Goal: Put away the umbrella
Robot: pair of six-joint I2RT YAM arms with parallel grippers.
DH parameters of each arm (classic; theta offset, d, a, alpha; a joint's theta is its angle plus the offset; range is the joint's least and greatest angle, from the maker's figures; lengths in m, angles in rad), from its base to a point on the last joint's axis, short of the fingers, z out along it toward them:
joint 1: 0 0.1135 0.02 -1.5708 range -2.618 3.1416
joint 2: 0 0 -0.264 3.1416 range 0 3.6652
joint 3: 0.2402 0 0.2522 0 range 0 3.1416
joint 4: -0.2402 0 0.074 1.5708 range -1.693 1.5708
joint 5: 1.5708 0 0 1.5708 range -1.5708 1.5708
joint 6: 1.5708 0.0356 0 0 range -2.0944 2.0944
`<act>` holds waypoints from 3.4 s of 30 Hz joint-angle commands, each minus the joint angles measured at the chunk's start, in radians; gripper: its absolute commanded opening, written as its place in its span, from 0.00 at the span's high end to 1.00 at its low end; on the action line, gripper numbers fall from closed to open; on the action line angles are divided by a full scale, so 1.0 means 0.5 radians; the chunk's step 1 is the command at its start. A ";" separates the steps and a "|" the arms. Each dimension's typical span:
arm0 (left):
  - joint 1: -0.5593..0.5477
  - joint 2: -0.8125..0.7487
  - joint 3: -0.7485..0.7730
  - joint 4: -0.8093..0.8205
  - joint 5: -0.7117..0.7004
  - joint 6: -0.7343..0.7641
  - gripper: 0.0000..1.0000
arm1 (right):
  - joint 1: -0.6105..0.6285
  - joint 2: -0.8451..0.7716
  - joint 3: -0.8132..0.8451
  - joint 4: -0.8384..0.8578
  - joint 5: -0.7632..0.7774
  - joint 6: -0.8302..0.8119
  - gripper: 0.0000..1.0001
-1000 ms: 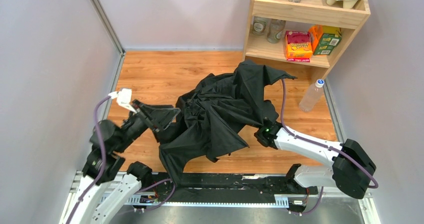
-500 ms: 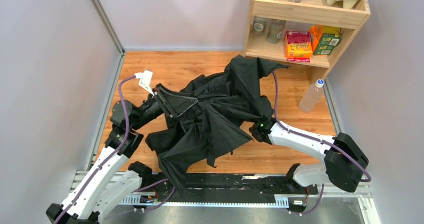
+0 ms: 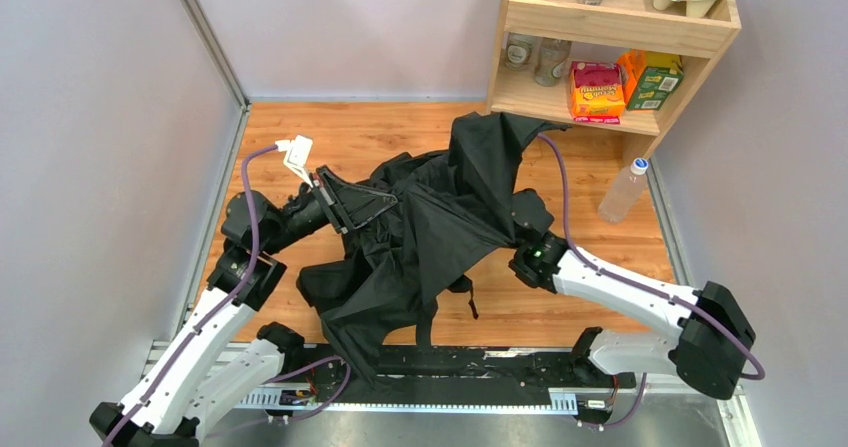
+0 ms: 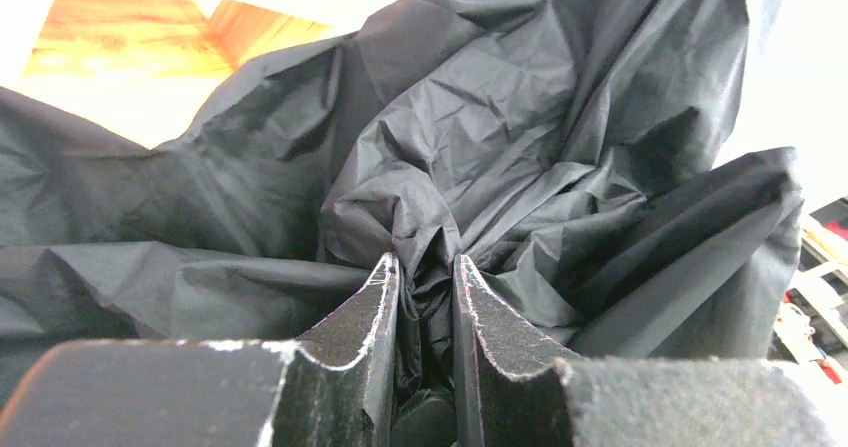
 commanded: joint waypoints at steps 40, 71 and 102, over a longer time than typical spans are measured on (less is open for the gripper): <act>-0.014 -0.324 0.067 -0.250 -0.115 0.211 0.28 | 0.046 0.131 -0.012 0.529 -0.225 0.038 1.00; -0.014 -0.281 0.411 -0.764 -0.430 0.858 1.00 | 0.052 -0.988 -0.619 -1.442 1.029 -0.171 0.07; -0.014 -0.600 0.015 -0.310 -1.035 1.041 1.00 | 0.865 -0.764 0.064 -1.596 1.309 -0.312 1.00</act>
